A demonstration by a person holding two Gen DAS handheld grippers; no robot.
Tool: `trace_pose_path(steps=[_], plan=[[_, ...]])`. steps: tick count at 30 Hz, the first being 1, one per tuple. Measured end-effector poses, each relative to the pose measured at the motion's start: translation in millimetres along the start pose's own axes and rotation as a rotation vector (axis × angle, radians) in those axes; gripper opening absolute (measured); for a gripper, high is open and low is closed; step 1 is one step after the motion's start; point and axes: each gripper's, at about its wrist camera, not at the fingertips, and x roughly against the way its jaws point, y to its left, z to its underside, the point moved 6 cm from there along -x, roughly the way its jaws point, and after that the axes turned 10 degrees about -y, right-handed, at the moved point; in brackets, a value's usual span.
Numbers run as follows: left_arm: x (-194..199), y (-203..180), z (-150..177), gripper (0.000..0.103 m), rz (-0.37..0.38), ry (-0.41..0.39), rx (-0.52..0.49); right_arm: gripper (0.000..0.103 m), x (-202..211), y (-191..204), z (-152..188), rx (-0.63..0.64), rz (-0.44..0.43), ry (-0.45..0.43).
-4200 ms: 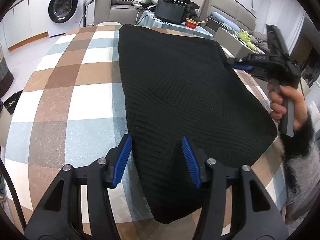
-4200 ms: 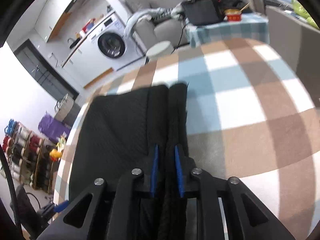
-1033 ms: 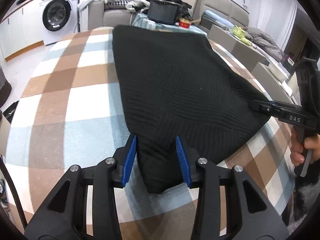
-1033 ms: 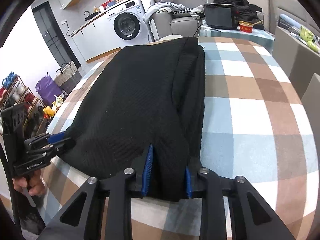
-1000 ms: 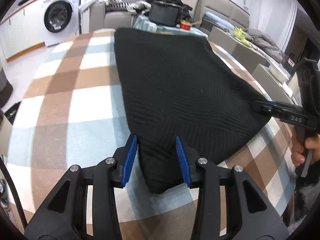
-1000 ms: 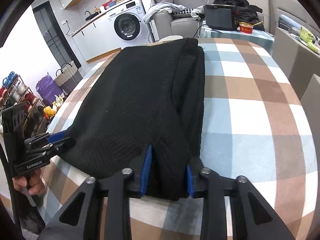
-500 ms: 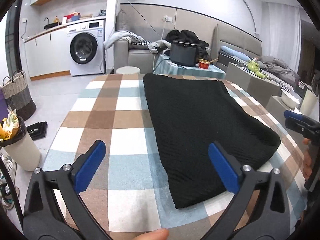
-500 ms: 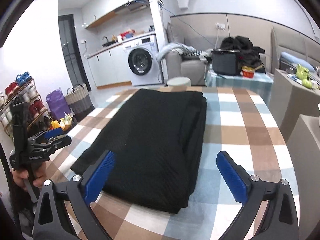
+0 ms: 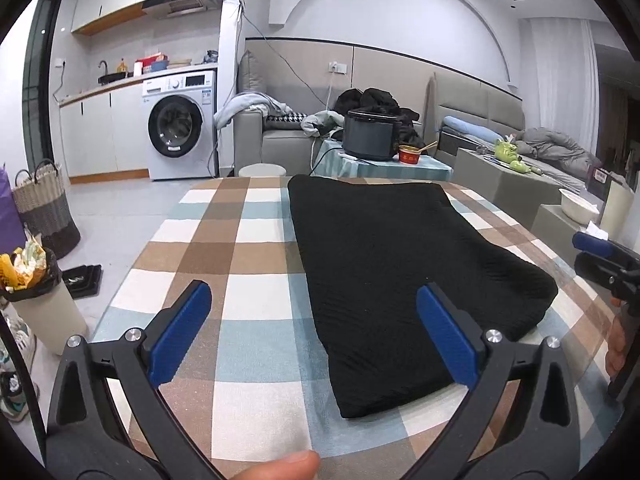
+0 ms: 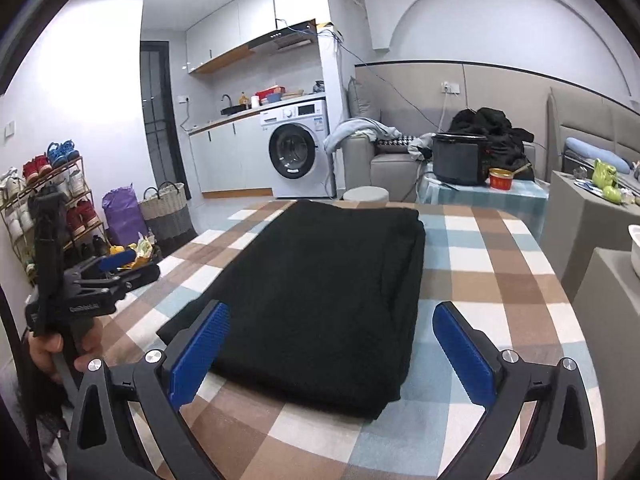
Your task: Fold small clothes
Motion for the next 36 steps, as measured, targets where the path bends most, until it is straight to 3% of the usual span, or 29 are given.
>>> trace_pose_path(steps=[11, 36], plan=[[5.8, -1.8, 2.0, 0.102, 0.0, -0.014, -0.007, 0.103, 5.1, -4.0, 1.1, -0.008, 0.019, -0.065], [6.3, -1.2, 1.2, 0.102, 0.004, -0.015, -0.015, 0.103, 7.3, -0.6, 2.1, 0.03, 0.047, -0.078]])
